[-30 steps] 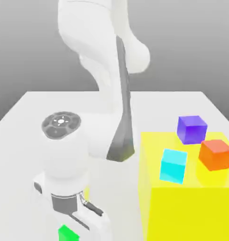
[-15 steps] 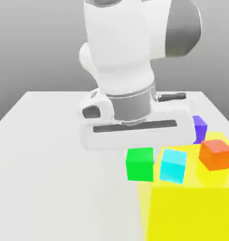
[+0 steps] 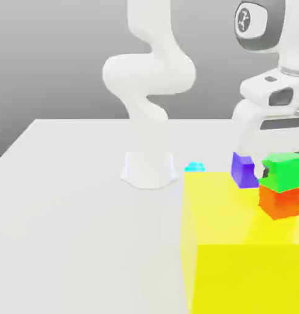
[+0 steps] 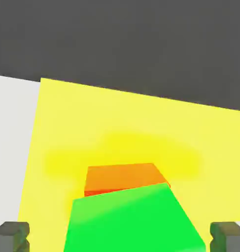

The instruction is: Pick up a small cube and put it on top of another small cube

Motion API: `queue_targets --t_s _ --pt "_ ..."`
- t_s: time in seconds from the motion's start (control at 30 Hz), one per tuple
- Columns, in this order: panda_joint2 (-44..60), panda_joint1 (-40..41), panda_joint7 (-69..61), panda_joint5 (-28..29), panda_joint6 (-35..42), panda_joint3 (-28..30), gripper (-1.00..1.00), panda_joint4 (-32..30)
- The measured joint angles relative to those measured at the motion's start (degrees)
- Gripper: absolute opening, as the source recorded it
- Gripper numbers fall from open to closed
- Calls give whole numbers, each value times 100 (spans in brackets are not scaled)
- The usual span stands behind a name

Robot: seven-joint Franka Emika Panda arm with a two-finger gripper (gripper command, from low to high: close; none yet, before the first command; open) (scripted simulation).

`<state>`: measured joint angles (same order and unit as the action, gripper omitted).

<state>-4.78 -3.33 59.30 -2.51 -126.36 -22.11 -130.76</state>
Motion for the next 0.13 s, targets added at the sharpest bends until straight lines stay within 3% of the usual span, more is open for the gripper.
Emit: queue_targets --t_s 0.13 --pt "-300 4 -70 -78 685 39 100 398"
